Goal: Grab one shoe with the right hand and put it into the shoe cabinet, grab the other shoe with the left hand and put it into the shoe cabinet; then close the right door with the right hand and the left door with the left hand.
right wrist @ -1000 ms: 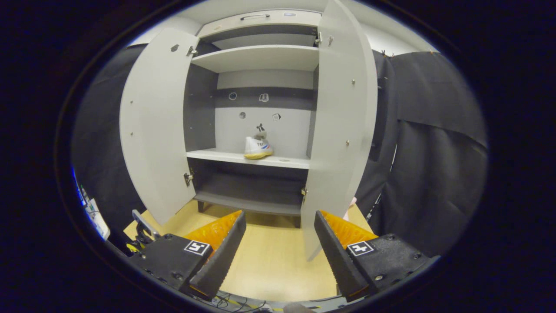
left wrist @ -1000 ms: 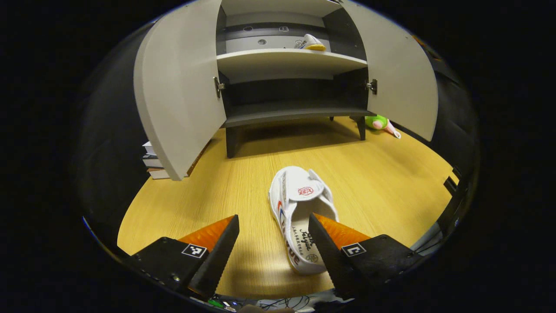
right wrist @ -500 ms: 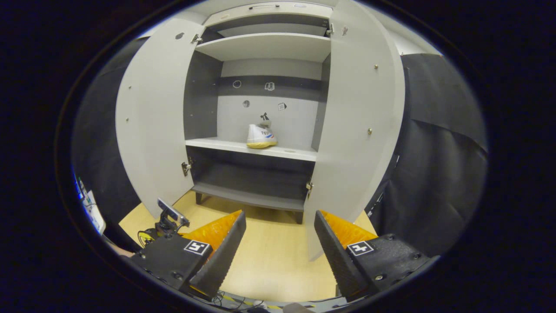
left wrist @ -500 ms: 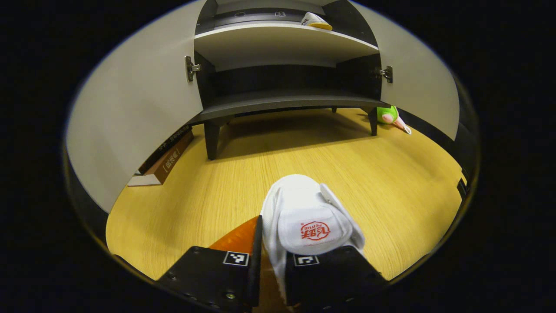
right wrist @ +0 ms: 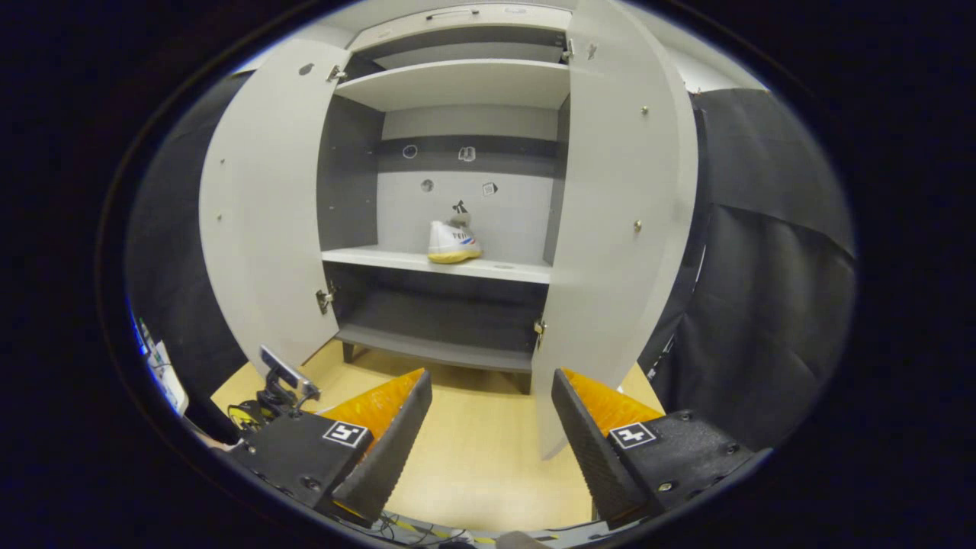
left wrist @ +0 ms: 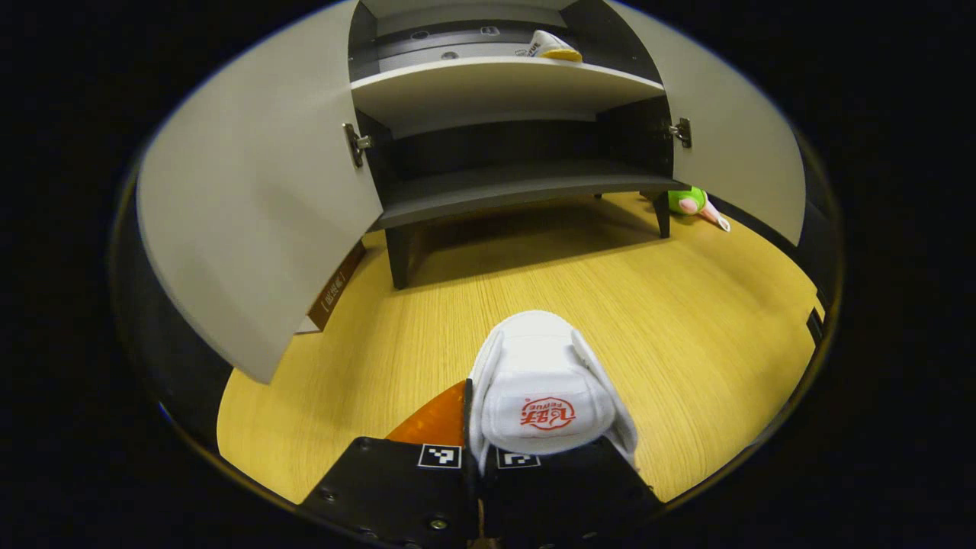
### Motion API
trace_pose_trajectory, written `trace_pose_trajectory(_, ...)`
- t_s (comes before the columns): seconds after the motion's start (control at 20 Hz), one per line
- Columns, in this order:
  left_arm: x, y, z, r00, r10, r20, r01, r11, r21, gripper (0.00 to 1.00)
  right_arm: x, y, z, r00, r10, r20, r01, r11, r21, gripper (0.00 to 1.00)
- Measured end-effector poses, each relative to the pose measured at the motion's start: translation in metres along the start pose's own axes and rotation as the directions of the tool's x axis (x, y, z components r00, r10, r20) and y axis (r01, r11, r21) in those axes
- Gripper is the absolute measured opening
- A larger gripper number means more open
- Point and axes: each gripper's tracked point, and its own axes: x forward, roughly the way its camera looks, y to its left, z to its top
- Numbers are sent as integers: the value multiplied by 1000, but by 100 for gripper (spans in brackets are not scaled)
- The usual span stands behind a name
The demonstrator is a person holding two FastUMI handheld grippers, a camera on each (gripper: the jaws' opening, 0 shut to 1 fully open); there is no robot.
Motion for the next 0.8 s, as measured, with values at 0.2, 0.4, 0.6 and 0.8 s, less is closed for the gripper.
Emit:
trace_pose_trajectory(0.2, -66, 16, 50, 996, 31, 86, -27, 999, -46, 12, -6, -1, 16, 999, 5, 43, -6, 1000, 28, 100)
trace_pose_trajectory(0.4, -134, 39, 104, 978, 92, 186, -73, 991, -109, 12, -11, 2, 31, 997, 23, 78, -26, 999, 44, 100)
trace_pose_trajectory(0.6, -187, 56, 160, 956, 157, 248, -121, 981, -151, 11, -11, 9, 44, 993, 55, 108, -59, 997, 40, 100)
trace_pose_trajectory(0.8, -182, 70, 226, 929, 194, 315, -147, 975, -166, 12, -10, 20, 54, 987, 97, 129, -102, 994, 33, 100)
